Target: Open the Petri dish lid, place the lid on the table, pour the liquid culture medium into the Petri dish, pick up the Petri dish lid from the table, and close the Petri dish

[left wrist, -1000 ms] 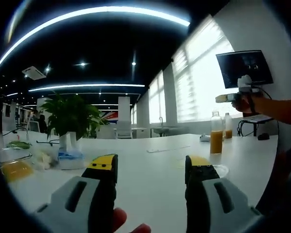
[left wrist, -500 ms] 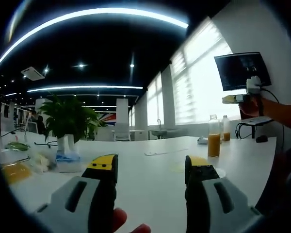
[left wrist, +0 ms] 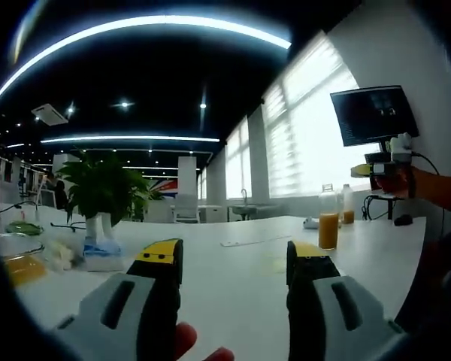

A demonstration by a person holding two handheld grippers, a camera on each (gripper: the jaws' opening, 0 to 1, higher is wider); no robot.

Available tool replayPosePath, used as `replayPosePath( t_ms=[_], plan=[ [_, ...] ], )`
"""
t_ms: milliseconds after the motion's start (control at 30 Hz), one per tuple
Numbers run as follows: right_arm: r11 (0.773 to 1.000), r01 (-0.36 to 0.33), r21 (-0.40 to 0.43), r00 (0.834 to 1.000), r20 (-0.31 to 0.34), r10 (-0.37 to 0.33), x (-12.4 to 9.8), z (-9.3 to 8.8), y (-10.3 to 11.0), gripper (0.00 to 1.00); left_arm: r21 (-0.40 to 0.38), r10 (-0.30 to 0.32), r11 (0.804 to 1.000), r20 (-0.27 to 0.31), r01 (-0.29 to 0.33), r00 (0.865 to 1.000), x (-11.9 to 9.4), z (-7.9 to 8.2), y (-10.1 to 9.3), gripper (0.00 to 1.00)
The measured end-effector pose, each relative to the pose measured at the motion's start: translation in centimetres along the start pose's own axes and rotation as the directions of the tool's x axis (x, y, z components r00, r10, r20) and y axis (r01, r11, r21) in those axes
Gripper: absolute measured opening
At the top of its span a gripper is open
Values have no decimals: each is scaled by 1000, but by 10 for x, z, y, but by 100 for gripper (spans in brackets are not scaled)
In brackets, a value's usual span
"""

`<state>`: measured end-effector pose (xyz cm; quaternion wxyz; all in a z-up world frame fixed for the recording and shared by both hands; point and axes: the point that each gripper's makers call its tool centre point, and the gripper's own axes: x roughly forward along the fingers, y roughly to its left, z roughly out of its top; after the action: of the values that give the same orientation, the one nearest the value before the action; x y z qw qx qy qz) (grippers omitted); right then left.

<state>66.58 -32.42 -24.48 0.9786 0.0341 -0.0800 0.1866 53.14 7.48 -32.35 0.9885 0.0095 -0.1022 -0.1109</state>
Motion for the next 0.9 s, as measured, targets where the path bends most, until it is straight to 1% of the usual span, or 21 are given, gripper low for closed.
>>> replayPosePath(
  t_ms=[133, 333, 533, 667, 900],
  plan=[
    [1000, 7, -2, 1000, -9, -7, -4, -7, -1, 30, 1, -3, 1000, 3, 3, 1000, 1, 1, -2, 47],
    [1000, 13, 16, 1000, -29, -13, -8, -26, 0, 30, 6, -10, 1000, 1, 10, 1000, 2, 0, -6, 47],
    [999, 20, 35, 999, -48, -18, -12, -43, 0, 30, 6, -8, 1000, 2, 8, 1000, 1, 1, -6, 47],
    [1000, 27, 15, 998, -56, -26, -15, -54, -1, 30, 9, -7, 1000, 2, 7, 1000, 1, 1, -7, 47],
    [999, 34, 30, 996, -85, -31, -19, -73, -1, 30, 4, -12, 1000, 1, 12, 1000, 2, 0, -10, 47]
  ],
)
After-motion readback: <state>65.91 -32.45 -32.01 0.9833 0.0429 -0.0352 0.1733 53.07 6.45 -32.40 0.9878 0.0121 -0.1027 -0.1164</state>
